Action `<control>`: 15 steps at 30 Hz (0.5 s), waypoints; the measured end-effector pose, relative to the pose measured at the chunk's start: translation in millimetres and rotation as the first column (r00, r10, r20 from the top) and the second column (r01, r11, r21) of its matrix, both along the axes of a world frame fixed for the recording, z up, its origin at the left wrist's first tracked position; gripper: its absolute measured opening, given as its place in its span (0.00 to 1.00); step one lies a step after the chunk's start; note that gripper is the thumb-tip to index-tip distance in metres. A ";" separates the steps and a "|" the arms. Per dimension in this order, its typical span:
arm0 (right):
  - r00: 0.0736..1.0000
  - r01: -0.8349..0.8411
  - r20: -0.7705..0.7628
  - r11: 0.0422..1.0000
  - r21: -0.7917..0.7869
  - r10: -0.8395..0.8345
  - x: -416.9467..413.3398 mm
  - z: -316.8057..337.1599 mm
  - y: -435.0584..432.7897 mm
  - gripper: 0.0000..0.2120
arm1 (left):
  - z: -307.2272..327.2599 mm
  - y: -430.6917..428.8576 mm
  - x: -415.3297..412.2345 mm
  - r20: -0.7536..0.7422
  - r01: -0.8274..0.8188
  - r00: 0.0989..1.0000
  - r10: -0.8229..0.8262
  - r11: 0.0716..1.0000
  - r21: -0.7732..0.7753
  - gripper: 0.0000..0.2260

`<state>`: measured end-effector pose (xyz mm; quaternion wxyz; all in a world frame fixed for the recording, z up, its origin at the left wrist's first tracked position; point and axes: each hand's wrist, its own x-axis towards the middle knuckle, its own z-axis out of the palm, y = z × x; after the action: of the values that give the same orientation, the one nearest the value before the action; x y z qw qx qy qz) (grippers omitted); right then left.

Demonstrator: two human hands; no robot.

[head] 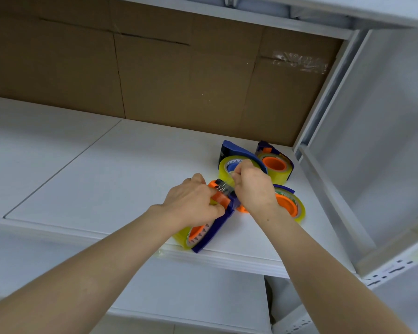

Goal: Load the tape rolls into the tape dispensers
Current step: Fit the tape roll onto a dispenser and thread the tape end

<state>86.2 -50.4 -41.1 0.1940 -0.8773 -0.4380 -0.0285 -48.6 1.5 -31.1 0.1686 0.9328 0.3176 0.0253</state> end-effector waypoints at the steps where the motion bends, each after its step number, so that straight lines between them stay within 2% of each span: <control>1: 1.000 -0.002 0.006 1.000 -0.005 0.002 0.5 -0.3 0.1 0.09 | -0.1 -0.1 0.5 -0.002 -0.005 1.000 0.005 1.000 0.005 0.18; 7: 0.996 -0.027 0.088 0.999 -0.017 0.028 1.1 -0.4 4.4 0.09 | -2.2 -3.4 -4.6 0.081 0.006 0.997 -0.008 1.000 0.021 0.19; 15: 0.986 -0.023 0.162 0.997 -0.075 0.035 -0.2 -1.0 10.4 0.09 | 0.2 -3.3 -0.4 -0.004 0.024 1.000 -0.024 0.999 0.037 0.18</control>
<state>86.0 -40.0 -42.1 0.1256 -0.8721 -0.4659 -0.0816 -49.0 -1.8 -30.9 0.1508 0.9396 0.3060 0.0274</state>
